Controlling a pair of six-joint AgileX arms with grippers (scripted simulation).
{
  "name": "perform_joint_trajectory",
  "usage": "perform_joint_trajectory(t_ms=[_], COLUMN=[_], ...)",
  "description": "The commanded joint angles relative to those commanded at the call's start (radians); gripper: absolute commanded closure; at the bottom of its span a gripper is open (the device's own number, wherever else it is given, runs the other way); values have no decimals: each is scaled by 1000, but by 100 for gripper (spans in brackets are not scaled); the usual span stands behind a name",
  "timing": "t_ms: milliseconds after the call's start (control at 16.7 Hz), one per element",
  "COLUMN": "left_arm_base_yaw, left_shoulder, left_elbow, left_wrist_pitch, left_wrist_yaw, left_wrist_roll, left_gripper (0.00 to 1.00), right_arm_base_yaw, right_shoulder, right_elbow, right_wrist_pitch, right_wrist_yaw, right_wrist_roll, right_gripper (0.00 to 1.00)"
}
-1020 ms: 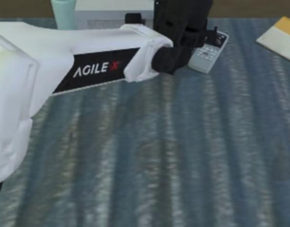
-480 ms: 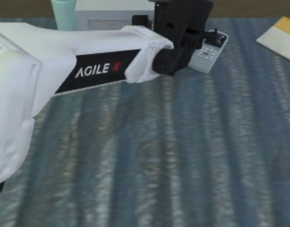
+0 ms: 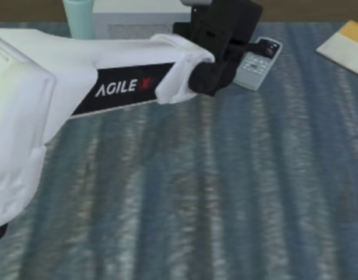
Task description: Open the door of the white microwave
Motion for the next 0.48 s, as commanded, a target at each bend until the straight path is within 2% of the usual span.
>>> perform_joint_trajectory(t_ms=[120,180,480], left_arm_base_yaw=[0,-58,-53], left_shoulder=[0,-25,26], left_elbow=[0,-47,60], left_wrist_pitch=[0,-10,-120], left_wrist_yaw=[0,-3,25], left_wrist_roll=[0,3,-24], left_gripper=[100,100,100], right_arm_base_yaw=[0,0,0], right_shoulder=[0,0,0], right_elbow=[0,0,0], right_wrist_pitch=[0,0,0], right_wrist_yaw=[0,0,0], right_wrist_roll=[0,0,0], right_gripper=[0,0,0])
